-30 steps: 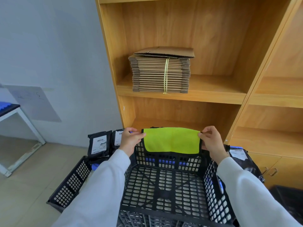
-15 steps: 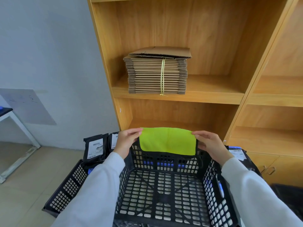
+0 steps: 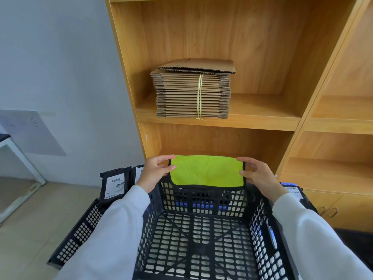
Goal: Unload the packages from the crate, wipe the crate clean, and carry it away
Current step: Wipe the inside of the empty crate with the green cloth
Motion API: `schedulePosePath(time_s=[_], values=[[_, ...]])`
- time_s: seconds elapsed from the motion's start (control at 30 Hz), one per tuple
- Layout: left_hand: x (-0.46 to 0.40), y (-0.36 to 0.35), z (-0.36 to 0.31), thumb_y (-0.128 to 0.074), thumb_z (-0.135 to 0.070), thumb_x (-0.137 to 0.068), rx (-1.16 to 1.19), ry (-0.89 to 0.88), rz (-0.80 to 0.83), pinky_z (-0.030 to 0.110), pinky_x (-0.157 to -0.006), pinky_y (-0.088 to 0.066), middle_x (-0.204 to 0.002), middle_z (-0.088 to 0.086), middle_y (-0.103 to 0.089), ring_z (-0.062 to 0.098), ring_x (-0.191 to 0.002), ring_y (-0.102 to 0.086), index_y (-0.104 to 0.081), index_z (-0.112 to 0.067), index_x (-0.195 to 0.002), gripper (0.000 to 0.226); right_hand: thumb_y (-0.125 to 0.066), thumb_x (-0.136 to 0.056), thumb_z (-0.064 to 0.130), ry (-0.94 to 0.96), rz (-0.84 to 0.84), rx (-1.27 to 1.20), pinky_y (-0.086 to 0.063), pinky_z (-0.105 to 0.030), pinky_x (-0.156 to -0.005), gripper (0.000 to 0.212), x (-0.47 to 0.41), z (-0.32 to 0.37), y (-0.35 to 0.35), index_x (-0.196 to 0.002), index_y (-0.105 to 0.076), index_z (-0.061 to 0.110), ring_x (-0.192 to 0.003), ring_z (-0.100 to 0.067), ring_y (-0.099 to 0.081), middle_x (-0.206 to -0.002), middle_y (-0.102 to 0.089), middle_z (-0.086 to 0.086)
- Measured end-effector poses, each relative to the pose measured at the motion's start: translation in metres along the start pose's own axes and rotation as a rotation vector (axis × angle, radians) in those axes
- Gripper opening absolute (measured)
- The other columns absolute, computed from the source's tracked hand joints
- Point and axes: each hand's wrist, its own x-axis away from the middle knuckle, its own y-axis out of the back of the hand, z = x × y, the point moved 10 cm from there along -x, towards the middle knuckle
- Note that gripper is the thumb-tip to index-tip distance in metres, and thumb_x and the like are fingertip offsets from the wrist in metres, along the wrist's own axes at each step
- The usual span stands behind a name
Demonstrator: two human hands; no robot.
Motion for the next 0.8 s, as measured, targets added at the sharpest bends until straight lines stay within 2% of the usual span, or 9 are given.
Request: schedulePosePath(time_s=[0.1,0.17,0.23,0.37,0.43,0.5,0.57,0.67,0.8], values=[[0.000,-0.004,0.011,-0.084,-0.012,-0.083,0.029,0.042,0.049,0.028,-0.091,-0.057,-0.122,-0.011,-0.064,0.005,-0.108,-0.066,-0.076,-0.030,-0.119,0.042,-0.063,-0.090,-0.013,-0.022,0.001,0.024,-0.060,-0.047,-0.090,0.057,0.003,-0.010,-0.001,-0.121,-0.069,0.034,-0.115,-0.028,-0.066,-0.131,-0.063,-0.008],[0.001,-0.005,0.020,-0.085,-0.008,-0.081,0.057,0.062,0.045,0.031,-0.099,-0.056,-0.122,-0.002,-0.072,0.012,-0.113,-0.068,-0.079,-0.022,-0.111,0.034,-0.062,-0.089,-0.016,-0.020,-0.008,0.030,-0.060,-0.048,-0.091,0.063,0.005,-0.017,-0.003,-0.120,-0.070,0.038,-0.117,-0.027,-0.065,-0.133,-0.062,-0.007],[0.005,-0.009,0.025,-0.084,-0.007,-0.081,0.066,0.085,0.047,0.026,-0.097,-0.056,-0.114,0.001,-0.076,0.017,-0.116,-0.068,-0.081,-0.019,-0.105,0.027,-0.062,-0.088,-0.018,0.007,-0.042,0.048,-0.059,-0.049,-0.092,0.062,0.010,-0.016,-0.004,-0.119,-0.069,0.036,-0.115,-0.025,-0.066,-0.129,-0.064,-0.007],[0.015,-0.022,0.025,-0.084,-0.011,-0.082,-0.009,0.059,0.045,0.035,-0.106,-0.050,-0.120,-0.006,-0.071,0.007,-0.119,-0.061,-0.079,-0.028,-0.109,0.033,-0.067,-0.086,-0.015,0.010,-0.126,0.014,-0.061,-0.046,-0.085,0.052,0.021,-0.014,-0.016,-0.116,-0.059,0.027,-0.104,-0.023,-0.070,-0.115,-0.069,-0.009],[0.022,-0.035,0.026,-0.083,-0.010,-0.081,-0.078,0.039,0.072,0.037,-0.109,-0.047,-0.110,-0.016,-0.065,0.009,-0.118,-0.058,-0.074,-0.037,-0.118,0.046,-0.070,-0.086,-0.010,-0.020,-0.151,-0.024,-0.063,-0.041,-0.077,0.054,0.025,-0.016,-0.026,-0.121,-0.053,0.027,-0.103,-0.023,-0.070,-0.114,-0.069,-0.005],[0.028,-0.048,0.027,-0.082,-0.009,-0.081,-0.146,0.022,0.120,0.032,-0.105,-0.050,-0.087,-0.018,-0.056,0.016,-0.096,-0.059,-0.069,-0.050,-0.118,0.056,-0.070,-0.088,-0.007,-0.045,-0.152,-0.034,-0.062,-0.034,-0.069,0.056,0.032,-0.017,-0.040,-0.126,-0.049,0.030,-0.096,-0.020,-0.071,-0.109,-0.069,0.001],[0.033,-0.058,0.030,-0.081,-0.005,-0.081,-0.212,0.013,0.148,0.034,-0.092,-0.057,-0.079,-0.019,-0.052,0.018,-0.081,-0.057,-0.063,-0.057,-0.117,0.065,-0.069,-0.090,-0.004,-0.056,-0.139,-0.037,-0.061,-0.032,-0.066,0.057,0.036,-0.017,-0.056,-0.129,-0.048,0.031,-0.090,-0.019,-0.073,-0.104,-0.073,0.004],[0.043,-0.070,0.033,-0.079,-0.002,-0.079,-0.289,0.016,0.163,0.044,-0.073,-0.059,-0.086,-0.004,-0.061,0.020,-0.070,-0.055,-0.058,-0.051,-0.133,0.076,-0.069,-0.089,-0.003,-0.104,-0.143,-0.100,-0.064,-0.041,-0.072,0.049,0.042,-0.026,-0.075,-0.131,-0.057,0.020,-0.091,-0.023,-0.075,-0.104,-0.077,0.001],[0.058,-0.085,0.034,-0.078,0.000,-0.080,-0.361,0.014,0.189,0.032,-0.066,-0.049,-0.099,0.002,-0.062,0.020,-0.076,-0.051,-0.055,-0.041,-0.145,0.080,-0.067,-0.090,-0.004,-0.105,-0.180,-0.105,-0.063,-0.032,-0.071,0.038,0.054,-0.025,-0.097,-0.121,-0.065,0.018,-0.093,-0.018,-0.074,-0.110,-0.076,-0.003]])
